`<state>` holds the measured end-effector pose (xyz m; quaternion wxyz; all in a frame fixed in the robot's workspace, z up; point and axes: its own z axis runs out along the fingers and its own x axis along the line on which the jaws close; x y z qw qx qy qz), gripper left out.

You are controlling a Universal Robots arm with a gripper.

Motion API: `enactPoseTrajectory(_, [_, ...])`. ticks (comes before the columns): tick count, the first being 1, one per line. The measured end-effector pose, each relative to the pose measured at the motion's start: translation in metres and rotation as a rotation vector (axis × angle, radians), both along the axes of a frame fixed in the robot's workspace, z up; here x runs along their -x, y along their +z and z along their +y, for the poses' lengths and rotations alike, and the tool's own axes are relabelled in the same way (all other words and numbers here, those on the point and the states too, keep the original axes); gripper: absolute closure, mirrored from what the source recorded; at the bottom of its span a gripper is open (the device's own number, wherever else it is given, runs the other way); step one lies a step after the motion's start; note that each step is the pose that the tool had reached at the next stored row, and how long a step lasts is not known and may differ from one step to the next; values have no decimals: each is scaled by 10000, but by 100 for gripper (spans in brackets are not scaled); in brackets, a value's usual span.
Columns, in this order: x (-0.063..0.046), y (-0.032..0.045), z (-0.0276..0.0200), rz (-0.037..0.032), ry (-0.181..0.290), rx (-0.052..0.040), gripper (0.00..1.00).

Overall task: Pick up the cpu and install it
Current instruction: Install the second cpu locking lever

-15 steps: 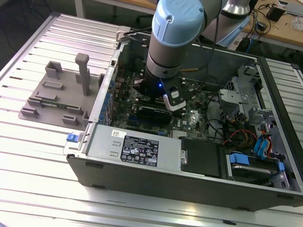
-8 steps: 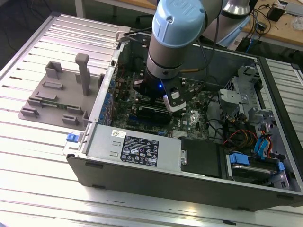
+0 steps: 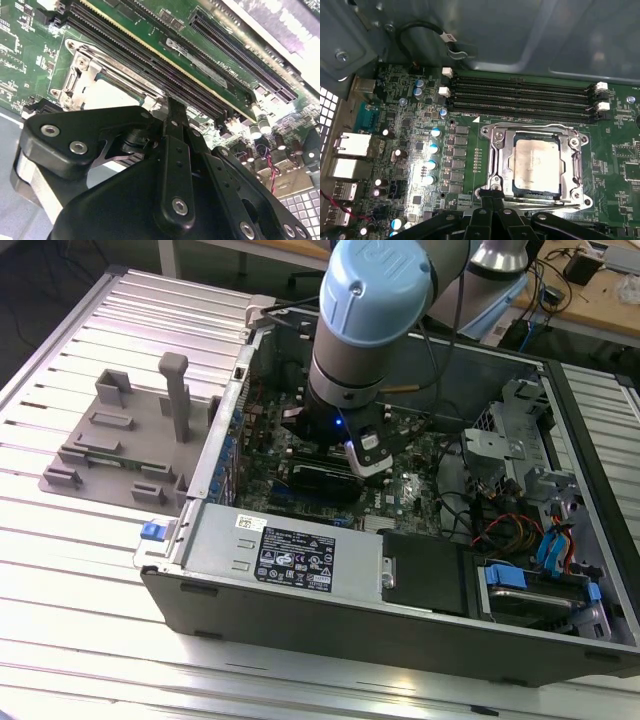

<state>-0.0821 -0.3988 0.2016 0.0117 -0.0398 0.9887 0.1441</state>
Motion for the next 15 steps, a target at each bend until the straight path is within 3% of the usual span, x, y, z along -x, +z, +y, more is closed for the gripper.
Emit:
enactPoseTrajectory(5, [8,-2,-1,2,-76,2,89])
enactPoseTrajectory(8, [8,-5,-1,0,-758,0,89])
enactPoseTrajectory(15, [8,-4,-15,-1,-1052,39,89])
